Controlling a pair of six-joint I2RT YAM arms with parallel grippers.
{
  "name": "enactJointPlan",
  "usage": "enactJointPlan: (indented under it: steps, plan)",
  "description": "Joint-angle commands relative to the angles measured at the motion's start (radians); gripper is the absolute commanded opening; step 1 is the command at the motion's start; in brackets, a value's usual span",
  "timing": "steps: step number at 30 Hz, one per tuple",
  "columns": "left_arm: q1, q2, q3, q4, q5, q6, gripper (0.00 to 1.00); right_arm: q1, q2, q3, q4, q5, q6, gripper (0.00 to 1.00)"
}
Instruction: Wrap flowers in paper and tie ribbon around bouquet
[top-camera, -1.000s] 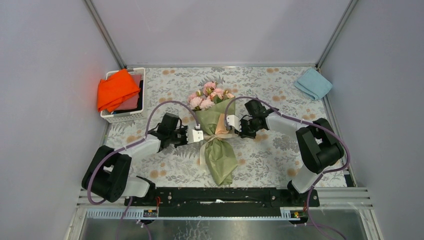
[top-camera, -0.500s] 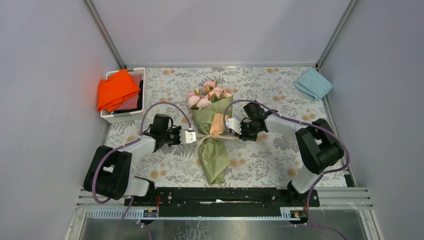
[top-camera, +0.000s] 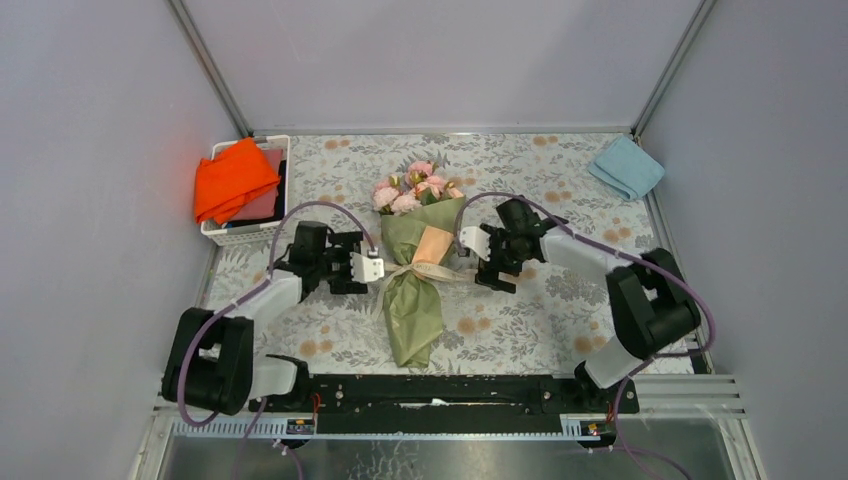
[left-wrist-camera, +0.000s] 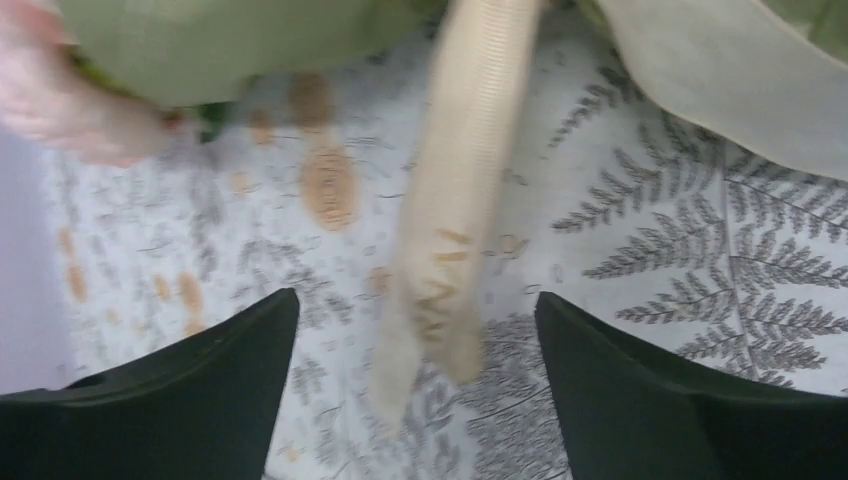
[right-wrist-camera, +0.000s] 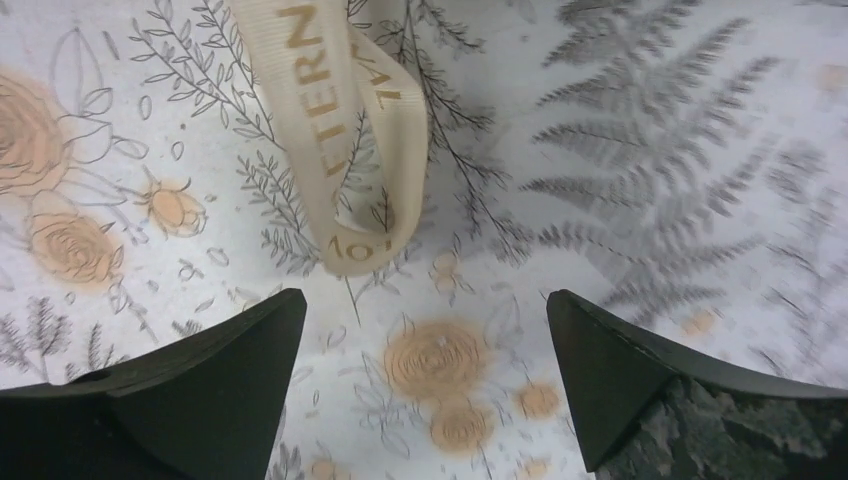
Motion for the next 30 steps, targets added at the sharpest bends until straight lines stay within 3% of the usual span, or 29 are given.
enactJointPlan:
  steps: [1, 4, 6, 7, 10, 13, 16, 20, 25, 30]
  plan:
    - [0.010, -0.114, 0.102, -0.242, 0.002, -0.006, 0.98, -0.011, -0.254, -0.018, 0.026, -0.011, 0.066, 1.00]
    - [0.011, -0.189, 0.231, -0.402, -0.023, -0.215, 0.98, -0.053, -0.461, -0.088, 0.261, -0.003, 0.294, 1.00]
    - [0.013, -0.200, 0.341, -0.452, -0.105, -0.551, 0.98, -0.109, -0.574, -0.148, 0.527, 0.141, 0.614, 1.00]
    - [0.016, -0.185, 0.405, -0.492, -0.174, -0.713, 0.98, -0.151, -0.606, -0.145, 0.577, 0.231, 0.778, 1.00]
    - [0.039, -0.113, 0.550, -0.686, -0.352, -1.044, 0.98, -0.273, -0.623, -0.092, 0.471, 0.401, 1.076, 1.00]
    - [0.087, -0.125, 0.574, -0.779, -0.416, -1.146, 0.98, -0.300, -0.603, -0.094, 0.352, 0.539, 1.164, 1.00]
    - [0.127, -0.199, 0.471, -0.638, -0.413, -1.139, 0.98, -0.308, -0.572, -0.156, 0.341, 0.631, 1.215, 1.00]
    - [0.164, -0.249, 0.255, -0.328, -0.455, -1.178, 0.98, -0.309, -0.507, -0.232, 0.374, 0.747, 1.366, 1.00]
    - [0.181, -0.310, -0.009, 0.105, -0.382, -1.242, 0.98, -0.308, -0.442, -0.322, 0.477, 0.831, 1.407, 1.00]
    - [0.184, -0.299, -0.067, 0.233, -0.353, -1.239, 0.98, -0.309, -0.420, -0.365, 0.519, 0.926, 1.409, 1.00]
